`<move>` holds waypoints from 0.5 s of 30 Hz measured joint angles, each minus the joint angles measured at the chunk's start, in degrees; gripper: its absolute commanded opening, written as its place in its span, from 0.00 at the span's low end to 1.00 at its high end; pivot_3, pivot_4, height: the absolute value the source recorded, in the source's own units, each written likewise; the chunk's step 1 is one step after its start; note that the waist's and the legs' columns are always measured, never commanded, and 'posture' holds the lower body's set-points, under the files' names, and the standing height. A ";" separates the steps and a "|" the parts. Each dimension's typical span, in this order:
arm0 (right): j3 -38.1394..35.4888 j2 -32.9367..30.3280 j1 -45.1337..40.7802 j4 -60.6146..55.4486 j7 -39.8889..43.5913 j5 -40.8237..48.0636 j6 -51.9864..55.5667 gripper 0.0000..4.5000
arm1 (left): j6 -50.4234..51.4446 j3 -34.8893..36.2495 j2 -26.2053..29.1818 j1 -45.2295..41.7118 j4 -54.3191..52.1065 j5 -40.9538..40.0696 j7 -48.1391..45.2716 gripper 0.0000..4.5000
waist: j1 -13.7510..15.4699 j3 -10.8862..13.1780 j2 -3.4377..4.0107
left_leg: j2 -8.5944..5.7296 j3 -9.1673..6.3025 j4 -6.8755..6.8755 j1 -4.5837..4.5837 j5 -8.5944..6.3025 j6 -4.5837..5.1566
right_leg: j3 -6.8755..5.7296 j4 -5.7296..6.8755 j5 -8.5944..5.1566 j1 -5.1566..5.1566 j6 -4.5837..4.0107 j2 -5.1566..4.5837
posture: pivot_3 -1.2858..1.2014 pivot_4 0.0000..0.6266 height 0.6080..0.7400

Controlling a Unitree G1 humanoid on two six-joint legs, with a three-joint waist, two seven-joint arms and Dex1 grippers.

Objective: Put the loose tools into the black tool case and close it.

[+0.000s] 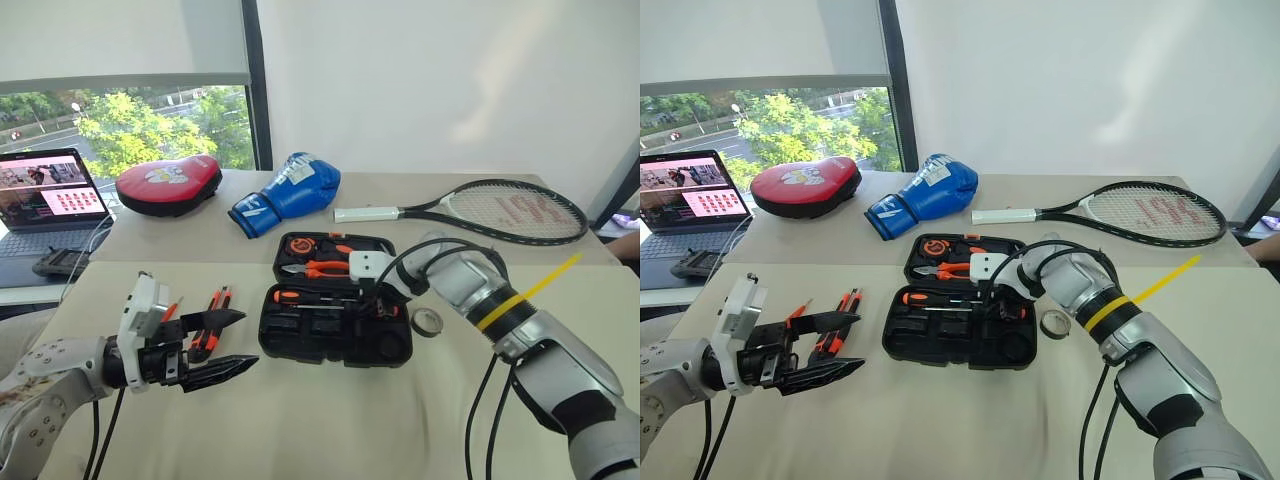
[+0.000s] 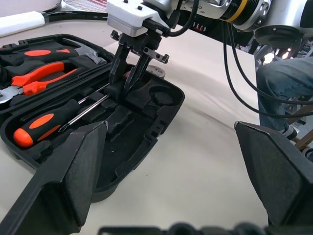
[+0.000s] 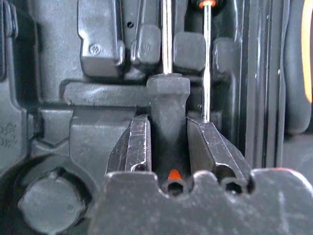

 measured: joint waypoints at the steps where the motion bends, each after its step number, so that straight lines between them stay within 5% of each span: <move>1: -0.45 0.64 0.00 0.17 0.35 -0.32 0.94 0.17 | -0.08 0.00 0.00 0.00 -0.01 0.03 0.12 0.99 | -0.12 0.00 0.00 | 0.00 0.00 0.00 0.01 0.01 -0.02 | 0.01 0.01 0.00 -0.01 0.00 0.00 | 0.52 0.24 1.00; 2: -0.58 0.87 0.00 0.25 0.52 -0.33 1.19 0.17 | -0.17 0.00 0.00 0.00 -0.02 0.03 0.20 0.99 | -0.17 0.00 0.00 | 0.01 0.00 0.00 0.03 0.01 -0.03 | 0.01 0.02 0.00 -0.01 0.00 0.00 | 0.52 0.24 1.00; 4: -1.90 2.28 -0.01 1.72 0.65 -0.33 2.24 0.39 | -0.85 -0.01 0.00 -0.02 -0.04 0.12 0.40 0.99 | -0.30 0.00 0.00 | 0.02 0.00 0.00 0.10 0.02 -0.08 | 0.03 0.02 0.00 0.01 -0.01 0.01 | 0.52 0.24 1.00; 8: -4.71 3.69 0.19 3.68 0.35 -0.25 2.83 0.63 | -1.03 -0.20 0.00 -0.07 -0.37 0.11 0.64 0.99 | -0.50 0.00 0.00 | 0.06 0.00 -0.02 0.15 0.03 -0.14 | 0.08 0.07 -0.01 0.00 -0.03 0.02 | 0.52 0.24 1.00; 13: -8.08 2.53 2.64 0.01 2.13 1.29 2.97 0.63 | -1.12 -0.31 0.01 -0.14 -0.36 0.18 0.64 0.99 | -0.67 0.00 0.00 | 0.09 0.01 -0.08 0.29 0.02 -0.17 | 0.12 0.10 0.00 0.06 -0.06 0.02 | 0.52 0.24 1.00; 15: -11.10 2.62 4.27 -2.51 2.90 4.32 3.41 0.52 | -1.14 -0.52 0.01 -0.28 -0.31 0.31 0.70 0.99 | -0.55 0.04 0.06 | 0.07 0.01 -0.08 0.25 0.02 -0.17 | 0.14 0.11 0.00 0.02 -0.07 -0.02 | 0.52 0.24 1.00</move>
